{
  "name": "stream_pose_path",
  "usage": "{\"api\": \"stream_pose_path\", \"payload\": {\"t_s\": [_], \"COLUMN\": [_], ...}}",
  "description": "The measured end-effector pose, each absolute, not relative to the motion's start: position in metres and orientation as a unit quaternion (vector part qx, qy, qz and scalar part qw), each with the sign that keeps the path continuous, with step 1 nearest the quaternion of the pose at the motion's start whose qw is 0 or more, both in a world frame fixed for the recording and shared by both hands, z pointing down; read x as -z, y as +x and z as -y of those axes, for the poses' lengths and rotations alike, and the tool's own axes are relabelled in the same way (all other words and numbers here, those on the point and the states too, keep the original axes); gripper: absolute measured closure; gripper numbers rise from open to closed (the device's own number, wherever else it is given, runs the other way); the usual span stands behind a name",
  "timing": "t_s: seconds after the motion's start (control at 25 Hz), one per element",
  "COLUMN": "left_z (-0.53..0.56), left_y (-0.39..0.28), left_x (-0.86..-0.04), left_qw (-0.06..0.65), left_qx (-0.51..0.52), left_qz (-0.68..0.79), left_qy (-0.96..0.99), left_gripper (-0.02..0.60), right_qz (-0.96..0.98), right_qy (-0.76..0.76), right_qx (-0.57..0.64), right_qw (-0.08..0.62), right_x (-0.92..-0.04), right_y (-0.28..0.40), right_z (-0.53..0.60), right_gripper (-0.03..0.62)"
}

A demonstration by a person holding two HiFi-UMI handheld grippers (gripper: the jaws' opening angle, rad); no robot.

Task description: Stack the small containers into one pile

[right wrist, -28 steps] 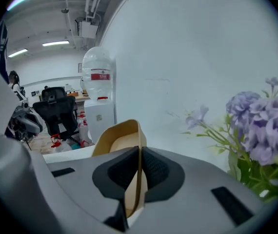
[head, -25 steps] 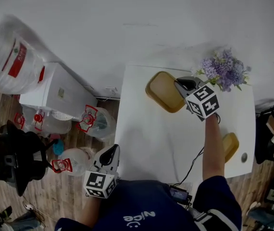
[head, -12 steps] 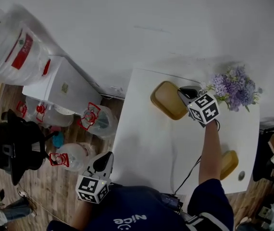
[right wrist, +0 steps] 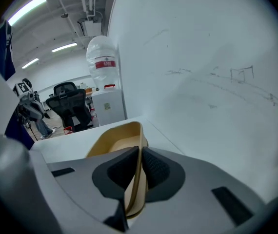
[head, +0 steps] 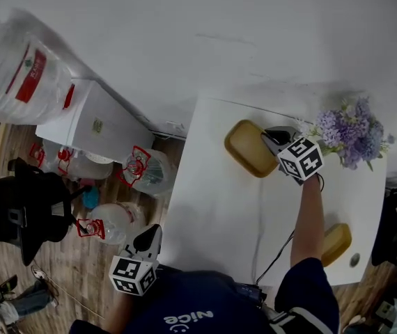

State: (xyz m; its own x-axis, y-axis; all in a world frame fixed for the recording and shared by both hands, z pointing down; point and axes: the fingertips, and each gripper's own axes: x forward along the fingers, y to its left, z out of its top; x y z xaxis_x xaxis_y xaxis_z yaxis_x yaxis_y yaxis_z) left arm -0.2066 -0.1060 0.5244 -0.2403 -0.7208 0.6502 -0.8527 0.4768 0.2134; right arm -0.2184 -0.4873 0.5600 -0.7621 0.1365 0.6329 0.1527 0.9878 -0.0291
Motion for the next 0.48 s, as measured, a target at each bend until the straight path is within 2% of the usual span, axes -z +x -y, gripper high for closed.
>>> {"api": "stream_pose_path", "payload": {"t_s": [0.48], "left_z": [0.108], "left_y": [-0.198], "left_x": [-0.525], "left_qw": [0.349], "left_qx": [-0.105], "left_qz": [0.781], "left_qy": [0.508], "left_gripper": [0.563], "right_qz": [0.939], "right_qy": [-0.044], "right_qx": [0.008], "right_qw": [0.34], "right_x": [-0.573], "right_y": [-0.225], "right_z": [0.493], "right_gripper": [0.519]}}
